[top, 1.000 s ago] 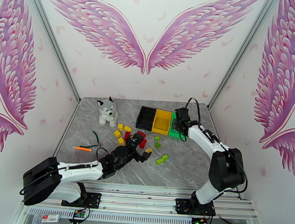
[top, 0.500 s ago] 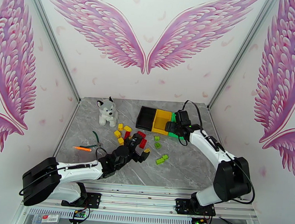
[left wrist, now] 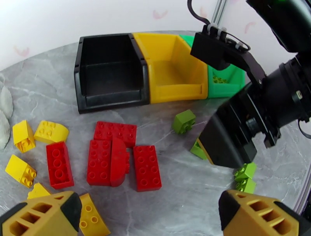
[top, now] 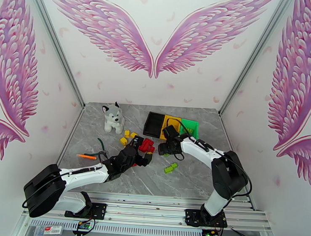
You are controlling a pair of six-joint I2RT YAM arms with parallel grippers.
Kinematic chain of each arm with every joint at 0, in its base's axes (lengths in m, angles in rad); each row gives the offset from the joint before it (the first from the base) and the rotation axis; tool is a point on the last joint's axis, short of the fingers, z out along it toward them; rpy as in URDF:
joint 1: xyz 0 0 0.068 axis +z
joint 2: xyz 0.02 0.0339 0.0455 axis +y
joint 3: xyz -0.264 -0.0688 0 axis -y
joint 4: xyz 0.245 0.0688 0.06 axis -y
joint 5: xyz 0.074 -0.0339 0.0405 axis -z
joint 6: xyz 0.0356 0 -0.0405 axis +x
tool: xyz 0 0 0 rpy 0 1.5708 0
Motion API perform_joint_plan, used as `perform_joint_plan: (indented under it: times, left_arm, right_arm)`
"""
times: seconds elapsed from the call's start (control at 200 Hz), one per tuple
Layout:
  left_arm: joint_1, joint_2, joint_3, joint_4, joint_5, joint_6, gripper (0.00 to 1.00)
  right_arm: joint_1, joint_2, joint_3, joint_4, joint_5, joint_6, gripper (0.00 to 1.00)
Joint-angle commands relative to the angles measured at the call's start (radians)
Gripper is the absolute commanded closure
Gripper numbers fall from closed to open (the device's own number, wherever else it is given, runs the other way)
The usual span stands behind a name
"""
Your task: Sort the legos into containers by color
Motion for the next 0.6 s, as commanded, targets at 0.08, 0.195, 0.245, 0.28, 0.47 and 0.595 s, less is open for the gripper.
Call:
perform_joint_plan:
  times: [0.08,0.195,0.245,0.28,0.47,0.595]
  left_arm:
    - [0.006,0.0,0.028,-0.06,0.005,-0.021,0.01]
    - [0.008,-0.004,0.025,-0.056,-0.006,-0.013,0.01]
    - [0.008,-0.004,0.025,-0.054,-0.006,-0.01,0.01]
    - [0.008,-0.002,0.024,-0.053,-0.005,-0.008,0.01]
    - [0.009,0.005,0.023,-0.045,-0.006,0.005,0.01]
    - [0.008,0.006,0.02,-0.038,0.004,0.004,0.01]
  right_arm:
    - [0.017,0.051,0.061,-0.066,0.037,-0.041,0.23]
    - [0.018,0.084,0.07,-0.065,0.043,-0.043,0.26]
    - [0.018,0.094,0.073,-0.061,0.051,-0.043,0.28]
    - [0.017,0.1,0.074,-0.055,0.052,-0.042,0.29]
    - [0.016,0.123,0.077,-0.04,0.058,-0.049,0.33]
    - [0.008,0.141,0.082,-0.035,0.051,-0.05,0.35]
